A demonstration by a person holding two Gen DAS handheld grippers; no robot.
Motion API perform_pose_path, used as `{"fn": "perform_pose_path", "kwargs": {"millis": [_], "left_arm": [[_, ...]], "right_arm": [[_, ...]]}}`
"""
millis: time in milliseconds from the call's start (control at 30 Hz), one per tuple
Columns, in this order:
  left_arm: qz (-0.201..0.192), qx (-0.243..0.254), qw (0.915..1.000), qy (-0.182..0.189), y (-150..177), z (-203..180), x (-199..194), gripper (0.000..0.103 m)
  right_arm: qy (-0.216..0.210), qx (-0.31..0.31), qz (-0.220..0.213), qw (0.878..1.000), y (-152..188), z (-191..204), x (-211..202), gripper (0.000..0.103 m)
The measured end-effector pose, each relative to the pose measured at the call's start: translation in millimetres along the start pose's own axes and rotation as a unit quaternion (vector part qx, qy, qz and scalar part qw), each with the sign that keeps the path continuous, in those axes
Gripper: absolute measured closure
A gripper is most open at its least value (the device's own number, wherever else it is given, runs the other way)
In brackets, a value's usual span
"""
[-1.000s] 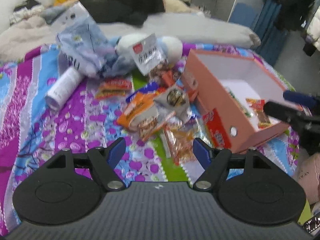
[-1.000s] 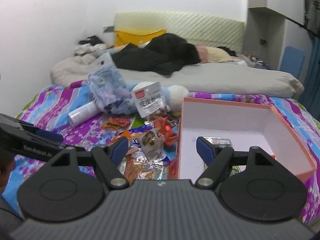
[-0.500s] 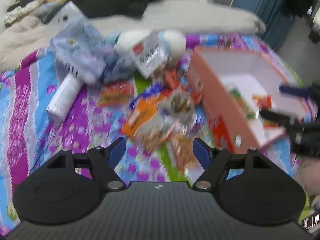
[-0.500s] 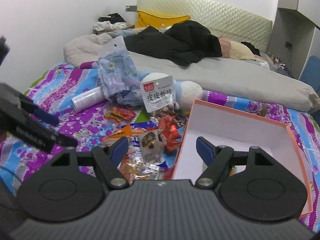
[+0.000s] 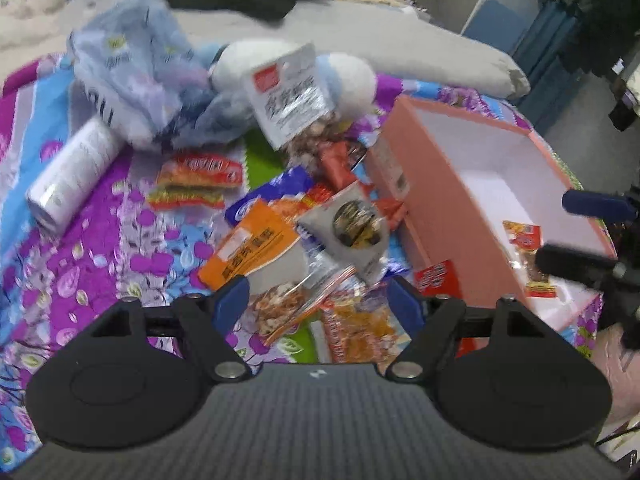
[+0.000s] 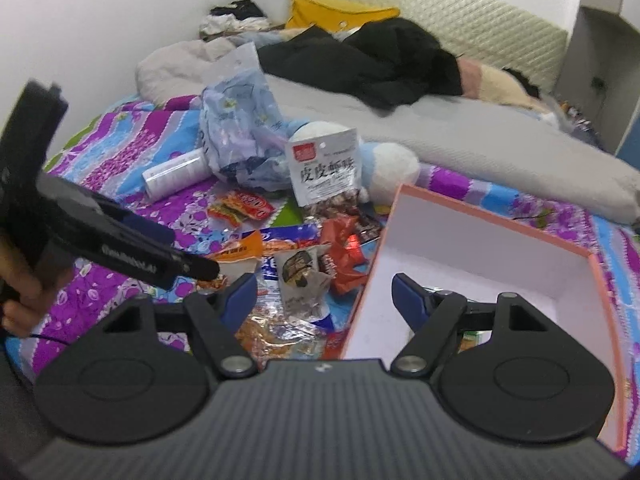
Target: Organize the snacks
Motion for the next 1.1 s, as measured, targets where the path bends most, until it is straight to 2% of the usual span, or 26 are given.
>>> {"fn": "perform_pose_path", "kwargs": {"millis": [100, 233, 300, 467, 533, 667, 833, 1000, 1100], "left_arm": [[0.003, -0.006, 1.0, -0.003, 6, 12, 20, 0.019], [0.007, 0.001, 0.9997, 0.025, 16, 22, 41, 0.019], [0.0, 0.007, 0.9995, 0.031, 19, 26, 47, 0.019], [-0.019, 0.014, 0.9982, 0.055, 23, 35, 58, 0.019], [-0.024, 0.018, 0.9972, 0.069, 25, 35, 61, 0.019], [-0.034, 0.071, 0.9953, 0.055, 26, 28, 63, 0.019], [-0.057, 0.117, 0.9912, 0.024, 24, 23, 63, 0.013], [-0.051, 0.184, 0.9815, 0.008, 27, 10, 75, 0.013], [-0.042, 0.196, 0.9796, 0.011, 28, 8, 82, 0.014]], "right_arm": [[-0.014, -0.007, 0.016, 1.0, -3, -2, 21, 0.033], [-0.042, -0.01, 0.044, 0.998, -7, -4, 54, 0.036], [-0.052, -0.02, 0.052, 0.997, -9, -1, 66, 0.04], [-0.076, -0.053, 0.075, 0.993, -14, 12, 94, 0.04], [-0.07, -0.075, 0.09, 0.991, -14, 18, 108, 0.04], [-0.051, -0.107, 0.127, 0.985, -14, 25, 136, 0.04], [-0.037, -0.126, 0.157, 0.979, -13, 30, 159, 0.04], [-0.039, -0.115, 0.178, 0.976, -15, 32, 176, 0.04], [-0.033, -0.107, 0.191, 0.975, -15, 31, 186, 0.04]]}}
Point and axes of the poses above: each gripper's, at about its wrist camera, not at the fingertips, and x roughly the way its jaws point, z to its left, y to its underside, the point moved 4 cm from there along x, roughly the way its jaws point
